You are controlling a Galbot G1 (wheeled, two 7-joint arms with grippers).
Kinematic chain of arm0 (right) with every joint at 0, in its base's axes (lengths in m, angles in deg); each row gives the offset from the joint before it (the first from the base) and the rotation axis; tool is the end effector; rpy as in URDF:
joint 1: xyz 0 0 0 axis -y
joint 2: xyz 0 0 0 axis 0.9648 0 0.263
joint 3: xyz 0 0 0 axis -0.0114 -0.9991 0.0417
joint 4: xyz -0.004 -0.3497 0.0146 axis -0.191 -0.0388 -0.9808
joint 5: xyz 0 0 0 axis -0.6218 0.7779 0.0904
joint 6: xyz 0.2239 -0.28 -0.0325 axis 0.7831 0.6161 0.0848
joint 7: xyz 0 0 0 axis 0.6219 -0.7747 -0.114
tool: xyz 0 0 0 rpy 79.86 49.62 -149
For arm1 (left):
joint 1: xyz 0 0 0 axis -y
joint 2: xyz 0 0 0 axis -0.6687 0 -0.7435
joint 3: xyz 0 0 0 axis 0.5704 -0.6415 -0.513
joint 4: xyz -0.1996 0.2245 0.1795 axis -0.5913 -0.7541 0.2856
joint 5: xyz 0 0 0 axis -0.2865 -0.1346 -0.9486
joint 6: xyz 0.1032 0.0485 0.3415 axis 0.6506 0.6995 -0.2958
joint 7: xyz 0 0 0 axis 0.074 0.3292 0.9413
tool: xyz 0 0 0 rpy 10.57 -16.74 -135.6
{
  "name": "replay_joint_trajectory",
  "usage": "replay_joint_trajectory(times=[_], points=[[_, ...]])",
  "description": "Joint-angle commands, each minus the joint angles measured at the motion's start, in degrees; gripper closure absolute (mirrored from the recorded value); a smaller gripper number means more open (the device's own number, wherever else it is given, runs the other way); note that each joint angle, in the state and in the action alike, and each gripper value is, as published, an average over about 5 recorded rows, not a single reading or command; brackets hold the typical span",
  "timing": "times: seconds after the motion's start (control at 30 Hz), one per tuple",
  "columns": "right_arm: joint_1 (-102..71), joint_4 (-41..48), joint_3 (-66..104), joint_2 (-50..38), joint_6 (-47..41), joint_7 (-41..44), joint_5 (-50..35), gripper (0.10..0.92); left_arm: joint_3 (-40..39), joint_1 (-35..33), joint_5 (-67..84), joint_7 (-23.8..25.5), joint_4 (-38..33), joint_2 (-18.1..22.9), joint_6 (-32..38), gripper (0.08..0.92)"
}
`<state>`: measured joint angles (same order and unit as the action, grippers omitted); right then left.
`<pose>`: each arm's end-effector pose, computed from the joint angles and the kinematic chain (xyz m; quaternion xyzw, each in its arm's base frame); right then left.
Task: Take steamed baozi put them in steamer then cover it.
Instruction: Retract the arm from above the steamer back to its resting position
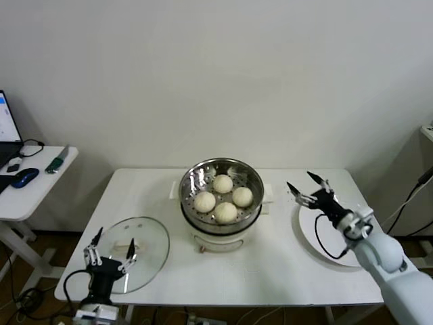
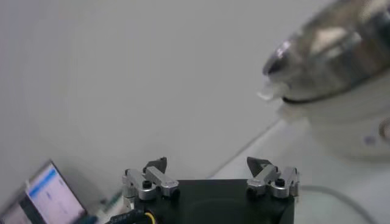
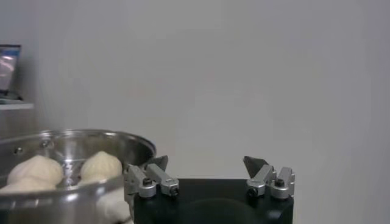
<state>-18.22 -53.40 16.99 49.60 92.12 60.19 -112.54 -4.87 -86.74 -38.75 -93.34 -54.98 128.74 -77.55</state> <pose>0.3397 -0.1815 -0.2984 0.2153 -0.9754 0.0368 0.0303 0.1424 0.0625 -0.3144 0.0278 -0.9134 -0.4003 0.0685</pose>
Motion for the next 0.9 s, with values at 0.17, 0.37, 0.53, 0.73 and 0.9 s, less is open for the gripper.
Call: replay_joint_trajectory(times=[0.17,0.37,0.53,0.73,0.9], points=[[-20.6,-4.3,15.8,9.3,-3.1,-1.2,4.4,0.203,-7.8,2.9,-43.0,-0.7,7.3,-4.5,-14.7,0.177],[-19.9,-3.5,15.4,9.7,-4.0,-1.3,5.0,0.203,-9.3,6.5,-42.6,-0.8,13.7,-3.7,-15.3,0.177],[-18.4,-2.3,14.9,10.2,-4.3,-1.6,5.1,0.203,-10.0,8.5,-43.5,-0.7,17.0,-3.8,-14.3,0.177],[-17.3,-1.6,14.4,10.4,-4.4,-1.6,5.4,0.203,-9.5,11.7,-44.8,-0.6,21.9,-3.9,-13.2,0.177],[-16.9,-1.3,14.1,10.8,-4.4,-1.6,5.5,0.203,-8.8,14.0,-44.8,-1.5,25.1,-4.0,-12.8,0.177]])
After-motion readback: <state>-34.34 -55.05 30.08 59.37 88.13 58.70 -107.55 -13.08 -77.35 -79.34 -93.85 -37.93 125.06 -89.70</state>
